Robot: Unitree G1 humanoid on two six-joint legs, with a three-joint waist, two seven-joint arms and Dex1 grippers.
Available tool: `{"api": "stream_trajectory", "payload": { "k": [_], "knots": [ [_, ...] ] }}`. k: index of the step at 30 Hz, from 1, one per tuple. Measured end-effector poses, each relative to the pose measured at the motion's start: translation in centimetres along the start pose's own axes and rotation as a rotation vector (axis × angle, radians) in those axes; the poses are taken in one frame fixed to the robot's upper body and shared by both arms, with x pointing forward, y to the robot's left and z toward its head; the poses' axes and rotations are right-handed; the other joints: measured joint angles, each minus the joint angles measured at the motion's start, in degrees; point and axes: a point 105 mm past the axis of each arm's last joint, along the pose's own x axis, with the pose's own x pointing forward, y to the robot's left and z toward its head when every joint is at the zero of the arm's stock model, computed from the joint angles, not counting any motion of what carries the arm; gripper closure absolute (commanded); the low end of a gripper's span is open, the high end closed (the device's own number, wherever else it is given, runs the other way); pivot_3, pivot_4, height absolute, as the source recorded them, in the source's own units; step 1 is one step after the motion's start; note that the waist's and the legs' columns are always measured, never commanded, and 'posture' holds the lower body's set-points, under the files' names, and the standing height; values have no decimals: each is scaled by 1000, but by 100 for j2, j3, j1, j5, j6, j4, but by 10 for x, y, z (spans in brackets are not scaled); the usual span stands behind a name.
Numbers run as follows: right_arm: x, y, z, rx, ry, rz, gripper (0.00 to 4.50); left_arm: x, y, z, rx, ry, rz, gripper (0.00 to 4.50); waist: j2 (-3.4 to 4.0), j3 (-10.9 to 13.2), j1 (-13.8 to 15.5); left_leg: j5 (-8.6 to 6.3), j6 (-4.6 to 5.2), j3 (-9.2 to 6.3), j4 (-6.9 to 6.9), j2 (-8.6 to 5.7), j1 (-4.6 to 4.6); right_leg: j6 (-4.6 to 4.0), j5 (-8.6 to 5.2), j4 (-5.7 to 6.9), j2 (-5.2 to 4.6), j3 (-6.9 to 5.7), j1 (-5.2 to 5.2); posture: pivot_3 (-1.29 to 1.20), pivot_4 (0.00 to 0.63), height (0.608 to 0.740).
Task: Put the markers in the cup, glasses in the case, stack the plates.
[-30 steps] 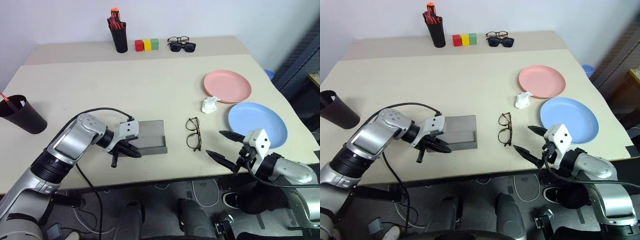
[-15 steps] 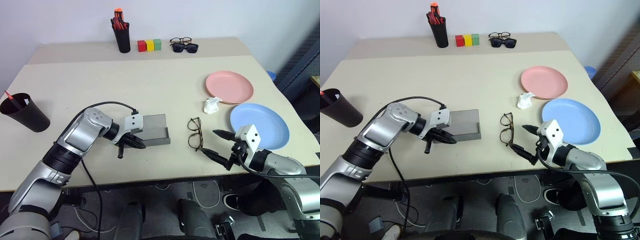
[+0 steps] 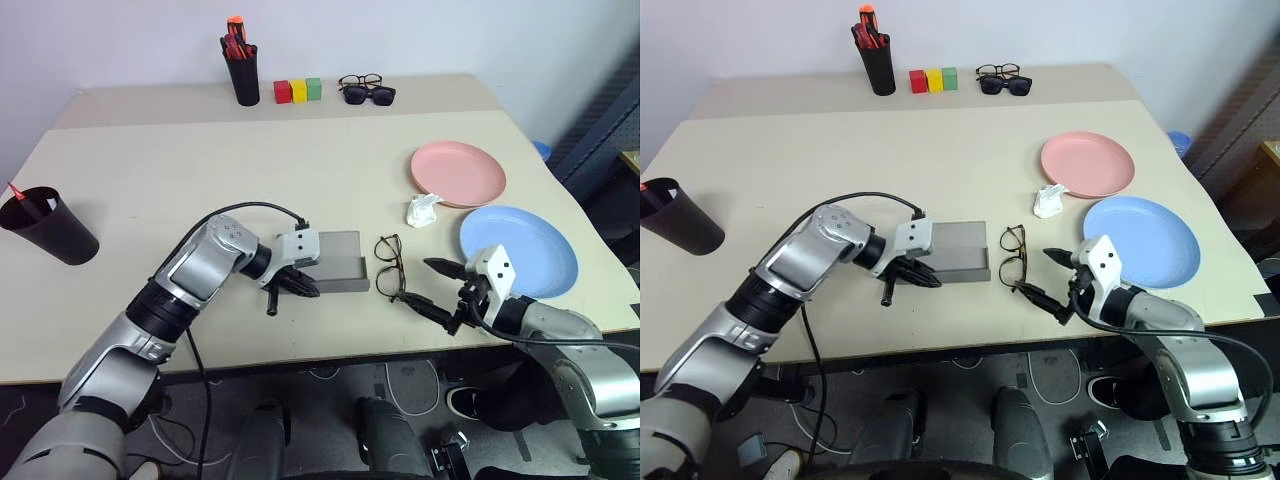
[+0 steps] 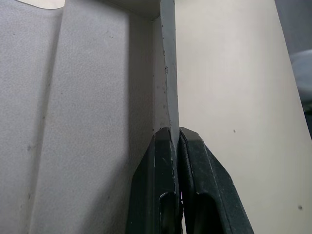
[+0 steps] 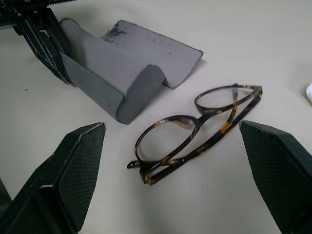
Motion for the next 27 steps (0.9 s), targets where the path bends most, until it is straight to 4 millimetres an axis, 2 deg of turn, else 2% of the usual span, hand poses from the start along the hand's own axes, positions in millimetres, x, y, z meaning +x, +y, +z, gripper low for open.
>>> {"api": "stream_trajectory", "payload": {
  "k": [3, 7, 13, 17, 22, 27],
  "knots": [
    [0, -1, 0, 2, 1, -1, 18, 0, 1, -1, -21, 5, 11, 3627, 0, 0, -4, 0, 0, 0, 1, 0, 0, 0, 0, 0, 0, 0, 0, 0, 150, 740],
    [3, -4, -1, 14, 6, -5, 18, 0, 1, 0, -39, 1, 15, 1664, 0, 1, -9, 0, 0, 0, 1, 0, 0, 0, 0, 0, 0, 0, 0, 0, 150, 740],
    [11, -8, 0, 62, 38, -21, 18, -7, -2, 17, -20, -71, 43, 1664, 0, 1, -19, 0, 0, -1, -4, 1, -1, -1, 1, 0, 0, 0, -3, 0, 150, 740],
    [17, -7, 3, 205, 61, 9, 18, -35, -7, 31, -11, -185, 89, 1664, 2, 2, -52, 0, 1, -1, -17, 3, 2, -9, 6, 2, 1, 1, -8, 0, 150, 740],
    [20, 1, 16, 397, 83, 137, 18, -70, -22, 23, -30, -358, 208, 1664, 5, 4, -43, 0, 1, -1, -32, 7, 6, -22, 13, 0, 4, 1, -12, 0, 150, 740],
    [27, 0, 26, 519, 113, 237, 18, -85, -35, -15, -183, -359, 300, 1664, 3, 4, -36, 0, 1, 1, -27, 7, 6, -22, 13, -2, 5, 2, -10, 0, 150, 740]
  ]
}}
